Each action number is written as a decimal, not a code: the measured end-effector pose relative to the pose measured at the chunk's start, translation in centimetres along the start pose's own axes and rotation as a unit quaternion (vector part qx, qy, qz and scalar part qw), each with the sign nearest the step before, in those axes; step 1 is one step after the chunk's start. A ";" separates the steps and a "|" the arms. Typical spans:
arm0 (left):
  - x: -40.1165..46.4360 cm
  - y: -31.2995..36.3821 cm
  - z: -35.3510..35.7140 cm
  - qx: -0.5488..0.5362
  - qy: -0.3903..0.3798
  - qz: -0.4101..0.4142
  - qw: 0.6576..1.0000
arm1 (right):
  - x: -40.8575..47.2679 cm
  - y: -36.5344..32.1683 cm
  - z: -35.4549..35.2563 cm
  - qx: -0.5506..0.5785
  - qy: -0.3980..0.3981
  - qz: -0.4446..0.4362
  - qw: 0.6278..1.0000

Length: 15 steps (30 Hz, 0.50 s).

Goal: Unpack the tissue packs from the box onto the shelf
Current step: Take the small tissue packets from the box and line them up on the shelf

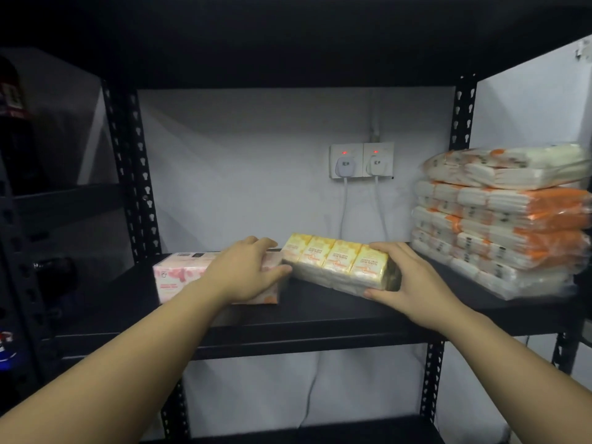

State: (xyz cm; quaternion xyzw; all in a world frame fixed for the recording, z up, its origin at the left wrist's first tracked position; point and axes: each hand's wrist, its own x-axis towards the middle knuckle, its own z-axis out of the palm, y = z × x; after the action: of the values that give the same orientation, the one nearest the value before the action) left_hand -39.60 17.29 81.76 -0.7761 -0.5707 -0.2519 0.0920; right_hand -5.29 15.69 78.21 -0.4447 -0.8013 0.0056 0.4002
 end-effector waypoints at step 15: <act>5.1 4.4 1.2 -0.072 -0.053 -0.007 0.996 | -0.4 3.4 -0.8 0.146 0.049 0.142 0.978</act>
State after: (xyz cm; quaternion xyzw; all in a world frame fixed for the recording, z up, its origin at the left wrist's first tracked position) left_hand -34.00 20.60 83.92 -0.7891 -0.5602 -0.2520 0.0037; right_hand -2.21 17.18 77.22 -0.4900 -0.7000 0.1574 0.4951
